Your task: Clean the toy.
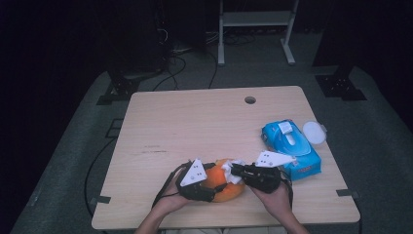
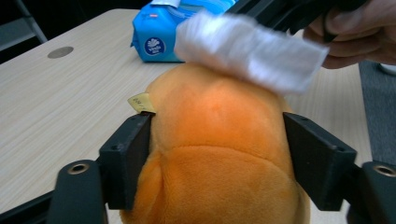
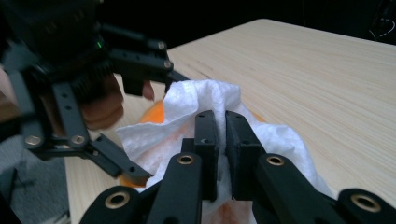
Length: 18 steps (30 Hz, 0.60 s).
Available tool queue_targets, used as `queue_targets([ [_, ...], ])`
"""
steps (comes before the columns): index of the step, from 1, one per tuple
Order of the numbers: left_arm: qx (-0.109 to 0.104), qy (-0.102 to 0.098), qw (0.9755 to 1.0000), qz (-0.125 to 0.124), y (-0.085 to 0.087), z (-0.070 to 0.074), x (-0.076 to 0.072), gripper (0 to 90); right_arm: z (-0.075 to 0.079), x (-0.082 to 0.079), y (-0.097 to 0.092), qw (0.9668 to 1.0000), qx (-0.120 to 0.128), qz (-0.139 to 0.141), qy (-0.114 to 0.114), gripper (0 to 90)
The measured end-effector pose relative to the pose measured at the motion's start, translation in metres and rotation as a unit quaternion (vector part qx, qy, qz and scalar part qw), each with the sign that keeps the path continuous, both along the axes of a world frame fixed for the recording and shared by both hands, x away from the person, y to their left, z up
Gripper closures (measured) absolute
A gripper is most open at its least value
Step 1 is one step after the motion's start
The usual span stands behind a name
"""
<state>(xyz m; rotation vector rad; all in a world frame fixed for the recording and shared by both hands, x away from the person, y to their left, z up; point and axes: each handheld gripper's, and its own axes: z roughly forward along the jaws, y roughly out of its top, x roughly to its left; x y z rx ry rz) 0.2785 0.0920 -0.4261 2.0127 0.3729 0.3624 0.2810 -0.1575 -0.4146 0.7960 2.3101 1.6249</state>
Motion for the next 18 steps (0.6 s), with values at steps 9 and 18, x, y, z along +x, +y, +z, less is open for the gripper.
queue_targets([
  [9,-0.017,0.063,0.9978,0.013,0.007,-0.006,0.010,24.3,-0.003,-0.003,0.001,1.0000,-0.002,0.005,-0.002,82.9],
  [18,-0.012,0.010,0.9997,0.018,-0.001,-0.002,0.006,23.8,-0.005,0.009,-0.015,0.9992,-0.007,-0.039,-0.002,83.2],
])
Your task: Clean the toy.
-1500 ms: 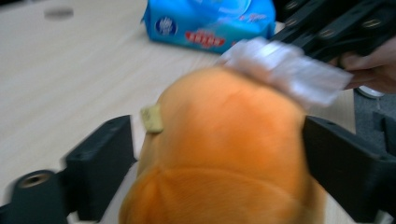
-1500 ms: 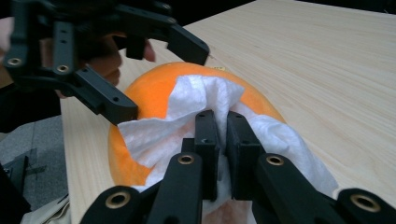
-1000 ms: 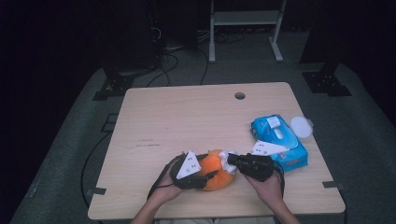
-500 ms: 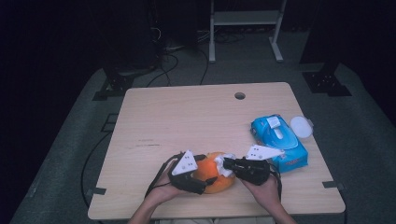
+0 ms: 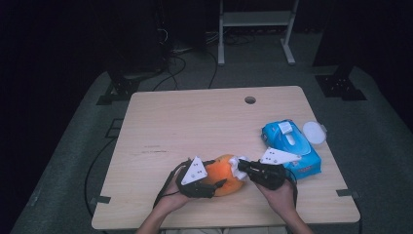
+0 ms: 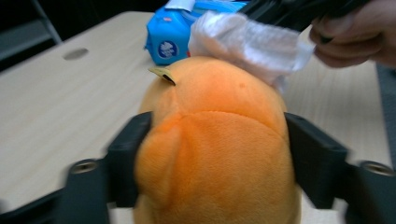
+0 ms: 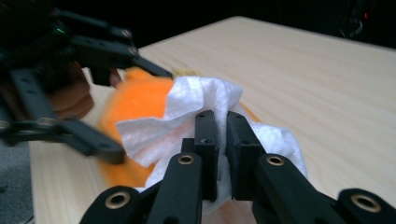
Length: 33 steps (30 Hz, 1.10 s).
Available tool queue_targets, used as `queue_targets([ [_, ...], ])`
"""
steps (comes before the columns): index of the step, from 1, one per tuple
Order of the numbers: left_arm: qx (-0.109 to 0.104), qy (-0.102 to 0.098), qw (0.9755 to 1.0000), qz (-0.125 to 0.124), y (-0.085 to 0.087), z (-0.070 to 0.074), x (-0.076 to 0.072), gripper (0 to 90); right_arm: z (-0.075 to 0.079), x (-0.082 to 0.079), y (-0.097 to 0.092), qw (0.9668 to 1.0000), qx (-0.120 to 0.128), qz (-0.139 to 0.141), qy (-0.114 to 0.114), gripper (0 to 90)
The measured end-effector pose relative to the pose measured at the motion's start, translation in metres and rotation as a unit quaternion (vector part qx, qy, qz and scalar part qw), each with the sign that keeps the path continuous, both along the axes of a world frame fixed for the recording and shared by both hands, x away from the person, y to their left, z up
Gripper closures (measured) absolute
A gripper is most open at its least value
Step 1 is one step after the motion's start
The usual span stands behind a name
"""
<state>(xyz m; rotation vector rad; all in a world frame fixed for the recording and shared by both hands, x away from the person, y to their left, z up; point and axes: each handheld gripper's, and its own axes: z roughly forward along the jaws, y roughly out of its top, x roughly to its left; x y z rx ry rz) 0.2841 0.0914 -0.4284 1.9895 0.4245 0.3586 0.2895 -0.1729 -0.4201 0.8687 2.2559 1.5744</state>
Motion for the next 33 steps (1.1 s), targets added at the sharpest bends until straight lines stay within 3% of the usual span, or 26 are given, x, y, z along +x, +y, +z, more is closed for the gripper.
queue_targets([
  [3,-0.002,0.006,0.9999,0.008,0.002,-0.002,0.001,20.9,0.002,-0.005,0.008,0.9999,-0.001,0.010,-0.008,83.0],
  [7,0.004,0.004,0.9999,0.010,0.000,-0.003,0.000,22.6,0.007,-0.019,0.030,0.9975,0.006,0.064,-0.027,82.8],
  [10,-0.001,0.016,0.9997,0.016,0.006,0.000,0.003,17.5,0.004,-0.015,0.029,0.9981,0.003,0.059,-0.019,83.0],
  [12,-0.005,0.043,0.9988,0.022,0.010,0.000,0.006,12.0,0.001,-0.012,0.023,0.9988,0.002,0.046,-0.016,83.1],
  [14,-0.010,0.056,0.9982,0.018,0.010,-0.003,0.007,16.0,0.001,-0.010,0.019,0.9992,0.008,0.037,-0.009,83.0],
  [17,0.013,0.033,0.9993,0.011,0.003,-0.003,0.001,24.7,0.004,-0.015,0.024,0.9989,0.008,0.044,-0.016,82.6],
  [21,0.019,0.023,0.9995,0.006,0.002,-0.002,-0.002,29.0,0.008,-0.018,0.027,0.9983,0.003,0.051,-0.029,82.7],
  [24,0.023,0.016,0.9996,-0.001,0.001,-0.002,-0.003,29.5,0.010,-0.012,0.018,0.9993,-0.001,0.023,-0.031,82.7],
  [26,0.014,0.023,0.9996,0.000,0.001,-0.002,-0.003,26.3,0.007,-0.006,0.008,0.9996,-0.006,-0.002,-0.026,82.7],
  [28,0.009,0.027,0.9996,0.002,-0.002,-0.001,-0.003,23.2,0.005,-0.004,0.003,0.9998,0.006,-0.010,-0.013,82.8],
  [30,0.017,0.015,0.9997,0.000,-0.005,-0.001,-0.005,24.5,0.008,-0.010,0.009,0.9998,0.003,0.001,-0.022,82.7],
  [33,0.025,0.001,0.9997,-0.006,-0.007,-0.002,-0.008,28.6,0.014,-0.020,0.026,0.9982,0.019,0.048,-0.031,82.7],
])
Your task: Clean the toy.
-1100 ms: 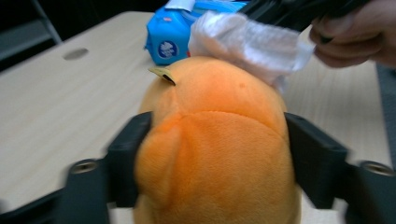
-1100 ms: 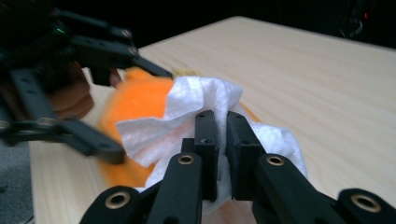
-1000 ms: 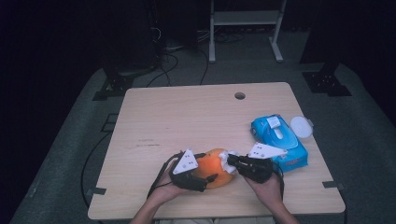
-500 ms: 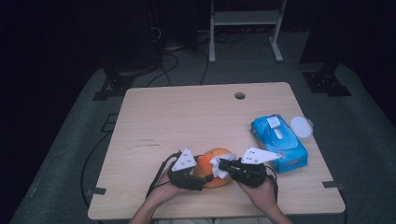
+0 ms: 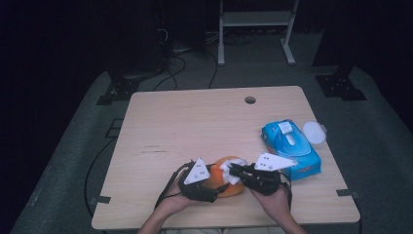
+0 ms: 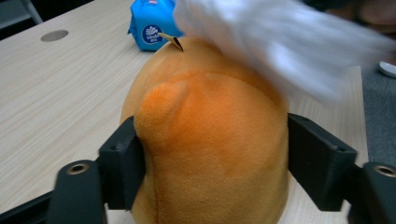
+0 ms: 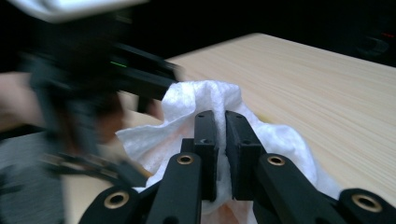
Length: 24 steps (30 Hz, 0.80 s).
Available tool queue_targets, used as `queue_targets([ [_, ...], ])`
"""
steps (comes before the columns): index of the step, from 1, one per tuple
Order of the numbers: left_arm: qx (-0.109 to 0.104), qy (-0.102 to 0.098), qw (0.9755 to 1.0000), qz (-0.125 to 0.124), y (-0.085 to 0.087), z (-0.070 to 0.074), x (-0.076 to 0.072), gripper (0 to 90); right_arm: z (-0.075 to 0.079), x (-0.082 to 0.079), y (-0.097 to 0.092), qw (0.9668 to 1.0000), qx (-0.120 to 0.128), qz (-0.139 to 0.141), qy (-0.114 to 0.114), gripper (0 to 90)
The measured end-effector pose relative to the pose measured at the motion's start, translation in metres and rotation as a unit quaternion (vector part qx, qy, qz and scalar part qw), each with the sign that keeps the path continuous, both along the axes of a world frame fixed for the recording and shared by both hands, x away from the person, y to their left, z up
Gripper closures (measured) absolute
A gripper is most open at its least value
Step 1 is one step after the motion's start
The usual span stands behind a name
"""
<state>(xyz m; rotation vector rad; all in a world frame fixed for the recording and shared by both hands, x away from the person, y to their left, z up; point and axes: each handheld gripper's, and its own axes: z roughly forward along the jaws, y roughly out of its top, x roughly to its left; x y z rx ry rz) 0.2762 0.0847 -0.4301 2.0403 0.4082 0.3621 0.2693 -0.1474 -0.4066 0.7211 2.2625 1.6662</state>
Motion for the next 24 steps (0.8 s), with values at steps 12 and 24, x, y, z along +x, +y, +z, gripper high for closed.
queue_targets([
  [12,-0.026,0.032,0.9991,0.005,0.003,0.002,0.005,21.1,-0.001,0.002,-0.006,0.9995,-0.021,-0.023,0.000,82.9],
  [24,-0.010,0.006,0.9998,-0.013,0.000,0.002,-0.001,25.7,-0.003,0.011,-0.020,0.9978,-0.027,-0.060,0.007,82.9],
])
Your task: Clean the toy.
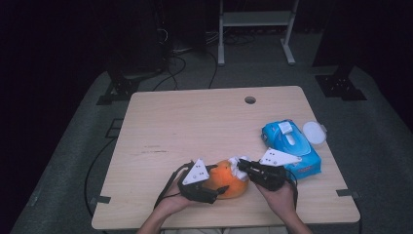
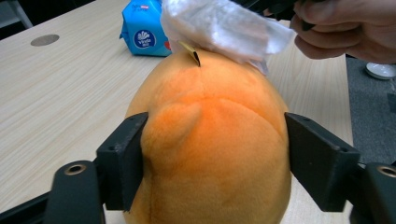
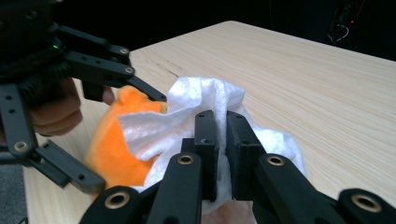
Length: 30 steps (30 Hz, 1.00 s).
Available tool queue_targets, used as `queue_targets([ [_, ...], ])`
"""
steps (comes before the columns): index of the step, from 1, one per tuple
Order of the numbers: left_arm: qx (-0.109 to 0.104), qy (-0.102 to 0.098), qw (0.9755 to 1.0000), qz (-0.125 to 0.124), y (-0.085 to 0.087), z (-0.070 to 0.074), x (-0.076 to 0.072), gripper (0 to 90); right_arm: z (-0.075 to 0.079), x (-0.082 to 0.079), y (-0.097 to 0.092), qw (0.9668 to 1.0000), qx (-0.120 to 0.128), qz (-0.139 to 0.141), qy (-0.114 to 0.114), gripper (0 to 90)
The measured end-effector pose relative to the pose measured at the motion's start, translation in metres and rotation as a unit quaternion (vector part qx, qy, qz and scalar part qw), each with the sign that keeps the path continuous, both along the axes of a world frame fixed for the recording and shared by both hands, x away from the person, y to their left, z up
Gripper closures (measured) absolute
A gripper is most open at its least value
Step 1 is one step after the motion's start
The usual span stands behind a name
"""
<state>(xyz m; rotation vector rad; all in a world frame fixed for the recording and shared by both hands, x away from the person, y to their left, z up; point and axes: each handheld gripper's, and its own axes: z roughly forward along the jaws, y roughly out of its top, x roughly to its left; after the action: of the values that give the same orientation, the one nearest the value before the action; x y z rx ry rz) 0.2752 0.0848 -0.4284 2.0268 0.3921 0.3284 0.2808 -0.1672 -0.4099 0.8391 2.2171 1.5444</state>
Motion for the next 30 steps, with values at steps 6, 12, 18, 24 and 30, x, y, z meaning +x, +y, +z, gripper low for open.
queue_targets([
  [6,0.022,-0.029,0.9992,-0.019,-0.003,-0.001,-0.006,29.4,0.008,-0.011,0.023,0.9985,-0.013,0.049,-0.021,82.9],
  [12,-0.004,-0.008,0.9999,-0.009,-0.003,0.000,-0.003,19.4,0.002,0.000,0.001,0.9999,0.000,0.011,0.011,82.9],
  [18,0.008,-0.015,0.9997,-0.017,0.001,-0.001,-0.002,27.8,0.006,-0.004,0.012,0.9988,0.008,0.047,0.011,82.8],
  [24,0.007,-0.005,0.9999,-0.009,0.010,-0.004,0.005,32.4,-0.014,0.017,-0.015,0.9985,0.017,-0.010,0.052,82.9],
  [30,0.005,-0.005,0.9996,-0.026,0.010,-0.004,0.003,28.0,-0.010,0.013,-0.009,0.9980,0.039,0.007,0.048,82.9],
])
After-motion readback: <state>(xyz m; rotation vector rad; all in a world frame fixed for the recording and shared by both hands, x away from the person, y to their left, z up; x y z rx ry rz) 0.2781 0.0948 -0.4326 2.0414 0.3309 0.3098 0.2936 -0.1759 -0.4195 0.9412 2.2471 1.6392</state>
